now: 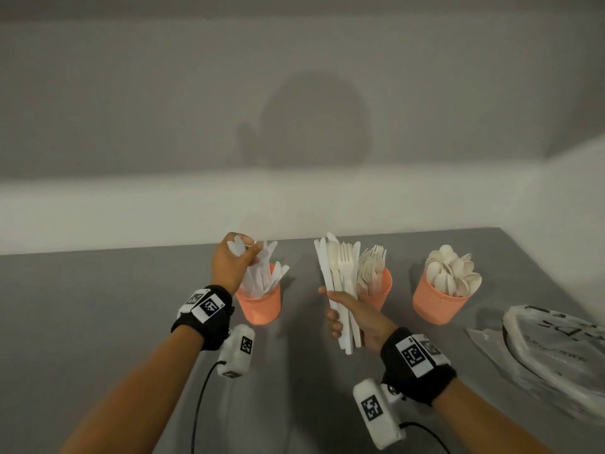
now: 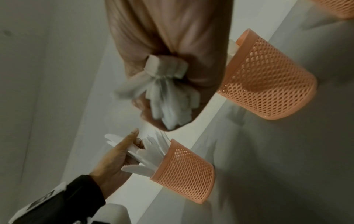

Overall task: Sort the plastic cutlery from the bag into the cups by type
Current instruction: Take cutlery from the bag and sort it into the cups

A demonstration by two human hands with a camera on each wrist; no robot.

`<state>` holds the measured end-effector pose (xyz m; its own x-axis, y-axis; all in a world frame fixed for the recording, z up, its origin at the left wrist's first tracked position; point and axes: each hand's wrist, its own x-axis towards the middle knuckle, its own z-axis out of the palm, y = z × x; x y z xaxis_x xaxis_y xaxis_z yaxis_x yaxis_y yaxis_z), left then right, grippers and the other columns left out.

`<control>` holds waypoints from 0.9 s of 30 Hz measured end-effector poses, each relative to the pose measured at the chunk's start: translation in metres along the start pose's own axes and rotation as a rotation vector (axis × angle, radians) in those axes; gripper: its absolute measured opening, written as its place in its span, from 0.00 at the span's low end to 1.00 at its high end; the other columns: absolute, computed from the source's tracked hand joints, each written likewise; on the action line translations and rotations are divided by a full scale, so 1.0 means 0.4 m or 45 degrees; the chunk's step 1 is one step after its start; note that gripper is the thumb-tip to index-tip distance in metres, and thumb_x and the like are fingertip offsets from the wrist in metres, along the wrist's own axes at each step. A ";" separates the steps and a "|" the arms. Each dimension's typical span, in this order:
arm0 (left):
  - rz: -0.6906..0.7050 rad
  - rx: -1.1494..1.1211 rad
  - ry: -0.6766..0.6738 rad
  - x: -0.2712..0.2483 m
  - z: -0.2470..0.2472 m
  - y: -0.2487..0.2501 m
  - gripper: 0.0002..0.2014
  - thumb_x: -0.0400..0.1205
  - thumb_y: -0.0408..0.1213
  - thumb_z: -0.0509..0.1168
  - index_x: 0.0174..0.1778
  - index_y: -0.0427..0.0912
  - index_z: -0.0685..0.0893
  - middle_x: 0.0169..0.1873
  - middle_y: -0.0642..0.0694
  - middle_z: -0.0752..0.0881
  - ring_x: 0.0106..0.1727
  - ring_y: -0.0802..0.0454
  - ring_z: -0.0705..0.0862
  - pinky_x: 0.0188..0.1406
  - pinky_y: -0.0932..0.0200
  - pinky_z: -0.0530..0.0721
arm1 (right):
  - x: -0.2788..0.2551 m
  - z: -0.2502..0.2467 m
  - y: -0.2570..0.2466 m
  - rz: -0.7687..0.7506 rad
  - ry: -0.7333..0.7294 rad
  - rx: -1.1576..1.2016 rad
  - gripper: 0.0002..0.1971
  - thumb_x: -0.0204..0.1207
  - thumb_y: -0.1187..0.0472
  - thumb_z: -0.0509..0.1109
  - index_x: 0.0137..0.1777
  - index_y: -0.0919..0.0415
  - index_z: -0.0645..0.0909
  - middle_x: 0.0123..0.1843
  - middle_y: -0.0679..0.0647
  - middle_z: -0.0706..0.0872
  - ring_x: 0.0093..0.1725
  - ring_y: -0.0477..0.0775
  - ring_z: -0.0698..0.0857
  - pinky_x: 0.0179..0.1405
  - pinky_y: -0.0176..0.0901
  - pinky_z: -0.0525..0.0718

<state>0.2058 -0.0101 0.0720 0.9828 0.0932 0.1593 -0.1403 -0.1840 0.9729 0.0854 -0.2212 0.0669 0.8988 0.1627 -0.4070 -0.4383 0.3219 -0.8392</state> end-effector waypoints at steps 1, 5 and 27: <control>0.020 0.007 -0.019 0.003 -0.001 -0.009 0.09 0.75 0.30 0.72 0.37 0.44 0.78 0.33 0.43 0.84 0.27 0.59 0.86 0.39 0.56 0.85 | 0.002 0.003 0.001 -0.006 0.000 0.000 0.05 0.81 0.61 0.62 0.54 0.57 0.77 0.24 0.52 0.74 0.20 0.46 0.72 0.22 0.38 0.74; 0.218 0.182 0.066 0.003 -0.001 -0.012 0.17 0.75 0.30 0.72 0.54 0.46 0.74 0.35 0.45 0.84 0.40 0.53 0.84 0.46 0.68 0.79 | 0.007 0.014 0.003 -0.054 0.002 -0.029 0.05 0.81 0.63 0.62 0.53 0.57 0.78 0.26 0.55 0.79 0.20 0.48 0.74 0.23 0.39 0.75; 0.183 1.251 -0.389 -0.005 -0.031 0.012 0.27 0.87 0.35 0.48 0.82 0.35 0.48 0.83 0.38 0.51 0.84 0.43 0.50 0.81 0.43 0.48 | -0.008 0.021 0.004 -0.102 -0.024 -0.083 0.06 0.81 0.62 0.62 0.55 0.57 0.78 0.30 0.58 0.82 0.21 0.47 0.77 0.24 0.40 0.78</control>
<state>0.2015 0.0011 0.0785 0.9723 -0.2193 0.0803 -0.2335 -0.9031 0.3605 0.0818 -0.2135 0.0697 0.9305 0.1567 -0.3310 -0.3629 0.2732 -0.8909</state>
